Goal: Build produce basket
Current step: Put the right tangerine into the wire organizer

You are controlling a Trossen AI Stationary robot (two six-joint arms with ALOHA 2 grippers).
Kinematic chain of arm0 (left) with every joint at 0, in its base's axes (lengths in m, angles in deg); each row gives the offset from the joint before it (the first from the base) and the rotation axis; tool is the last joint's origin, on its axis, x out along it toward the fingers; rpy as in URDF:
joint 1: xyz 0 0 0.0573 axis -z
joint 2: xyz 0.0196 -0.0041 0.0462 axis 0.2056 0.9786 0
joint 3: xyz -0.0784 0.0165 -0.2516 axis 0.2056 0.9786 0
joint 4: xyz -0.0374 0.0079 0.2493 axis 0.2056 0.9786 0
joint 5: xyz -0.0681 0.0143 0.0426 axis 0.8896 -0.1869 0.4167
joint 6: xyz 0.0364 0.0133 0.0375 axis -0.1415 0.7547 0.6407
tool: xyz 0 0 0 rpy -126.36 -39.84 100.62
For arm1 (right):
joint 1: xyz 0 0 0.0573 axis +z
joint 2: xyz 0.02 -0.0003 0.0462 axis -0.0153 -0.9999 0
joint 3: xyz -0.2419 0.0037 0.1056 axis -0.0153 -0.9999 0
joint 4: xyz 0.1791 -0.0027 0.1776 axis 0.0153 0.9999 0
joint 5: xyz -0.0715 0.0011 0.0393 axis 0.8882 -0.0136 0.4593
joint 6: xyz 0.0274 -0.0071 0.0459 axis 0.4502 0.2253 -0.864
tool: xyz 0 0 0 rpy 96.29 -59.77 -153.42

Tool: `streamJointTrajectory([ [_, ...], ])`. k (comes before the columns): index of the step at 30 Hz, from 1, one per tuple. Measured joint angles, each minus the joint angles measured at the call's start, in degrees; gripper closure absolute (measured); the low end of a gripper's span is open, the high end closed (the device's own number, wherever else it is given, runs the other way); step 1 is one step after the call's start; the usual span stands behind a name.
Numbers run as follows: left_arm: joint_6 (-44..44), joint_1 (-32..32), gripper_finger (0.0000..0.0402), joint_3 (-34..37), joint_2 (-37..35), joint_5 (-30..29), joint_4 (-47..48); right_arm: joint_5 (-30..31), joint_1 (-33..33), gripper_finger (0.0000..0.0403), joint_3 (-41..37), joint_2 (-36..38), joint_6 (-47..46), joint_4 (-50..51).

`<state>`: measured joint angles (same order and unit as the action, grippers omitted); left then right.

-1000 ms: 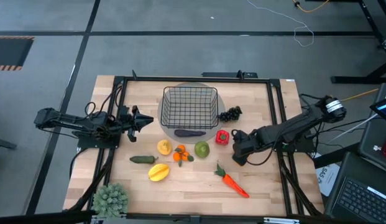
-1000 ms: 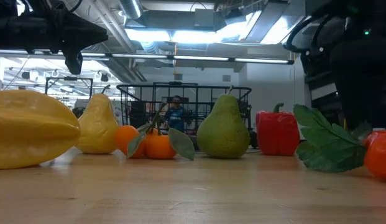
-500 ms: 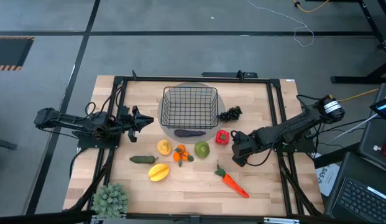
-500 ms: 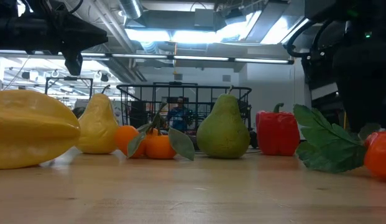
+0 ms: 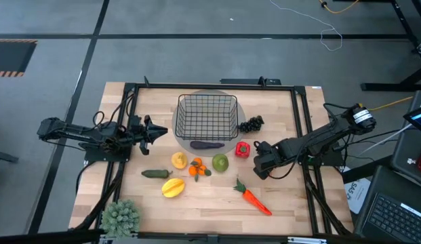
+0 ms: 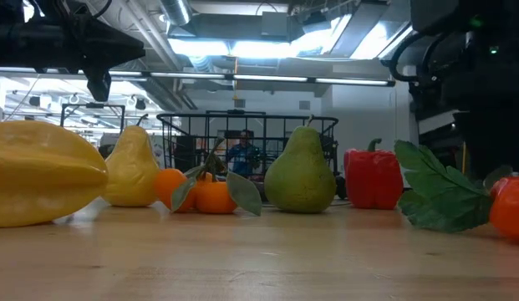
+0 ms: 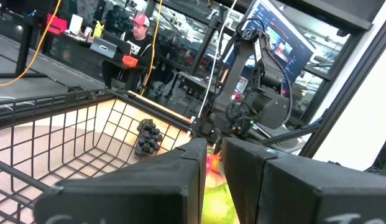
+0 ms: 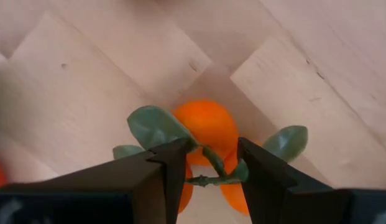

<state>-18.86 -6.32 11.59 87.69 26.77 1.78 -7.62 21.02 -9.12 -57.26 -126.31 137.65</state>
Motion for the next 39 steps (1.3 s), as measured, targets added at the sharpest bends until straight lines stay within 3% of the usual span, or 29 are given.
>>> streamJointTrajectory([
  [5, 0.02, 0.02, 0.0360, 0.00, 0.00, 0.00, 0.00, 4.73, -0.15, 0.0272, 4.59, 0.00, 2.52, 4.61],
  [12, 0.02, 0.00, 0.0360, 0.00, 0.00, 0.00, 0.00, 3.58, 1.56, 0.0272, 8.62, 0.02, 2.26, 8.11],
  [18, 0.02, 0.01, 0.0360, 0.00, 0.01, 0.00, -0.01, 6.30, 3.44, 0.0272, 8.60, 0.02, -7.63, 14.67],
  [26, 0.02, 0.02, 0.0360, 0.00, 0.00, 0.00, 0.00, 6.54, 6.83, 0.0272, 8.60, -0.28, -11.05, 12.85],
  [39, 0.02, 0.01, 0.0360, 0.00, 0.00, 0.00, -0.02, 7.83, 5.89, 0.0272, 4.87, -0.48, -11.06, 9.27],
])
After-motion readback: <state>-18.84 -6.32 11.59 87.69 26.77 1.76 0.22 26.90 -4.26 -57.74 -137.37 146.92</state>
